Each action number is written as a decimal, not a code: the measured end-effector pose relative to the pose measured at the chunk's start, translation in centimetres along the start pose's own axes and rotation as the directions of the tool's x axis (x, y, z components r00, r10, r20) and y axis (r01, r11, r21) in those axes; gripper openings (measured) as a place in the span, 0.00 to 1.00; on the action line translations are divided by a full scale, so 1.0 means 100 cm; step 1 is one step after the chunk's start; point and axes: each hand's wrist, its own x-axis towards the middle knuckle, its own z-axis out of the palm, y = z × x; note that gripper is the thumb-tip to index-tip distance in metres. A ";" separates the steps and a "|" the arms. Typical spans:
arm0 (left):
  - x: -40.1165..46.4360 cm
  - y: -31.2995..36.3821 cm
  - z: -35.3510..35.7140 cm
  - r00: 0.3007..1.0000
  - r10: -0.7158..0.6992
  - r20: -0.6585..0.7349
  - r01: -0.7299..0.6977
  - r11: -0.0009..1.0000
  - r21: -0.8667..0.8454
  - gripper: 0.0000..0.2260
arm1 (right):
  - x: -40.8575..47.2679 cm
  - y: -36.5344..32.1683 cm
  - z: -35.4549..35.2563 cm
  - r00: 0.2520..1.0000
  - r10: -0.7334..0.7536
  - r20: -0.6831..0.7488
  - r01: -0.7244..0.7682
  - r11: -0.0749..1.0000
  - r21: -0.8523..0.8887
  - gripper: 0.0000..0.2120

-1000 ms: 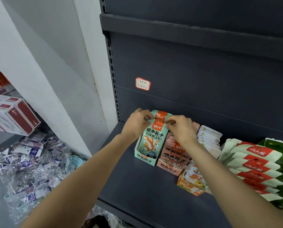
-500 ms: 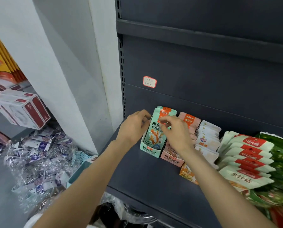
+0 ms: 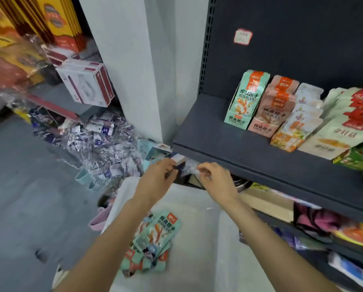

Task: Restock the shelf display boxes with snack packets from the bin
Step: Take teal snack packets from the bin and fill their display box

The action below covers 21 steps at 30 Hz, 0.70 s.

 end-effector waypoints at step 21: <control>-0.136 -0.161 0.068 0.883 -0.220 0.416 0.017 0.898 0.440 0.37 | -0.101 0.039 0.197 0.893 0.283 0.350 -0.213 0.951 -0.226 0.35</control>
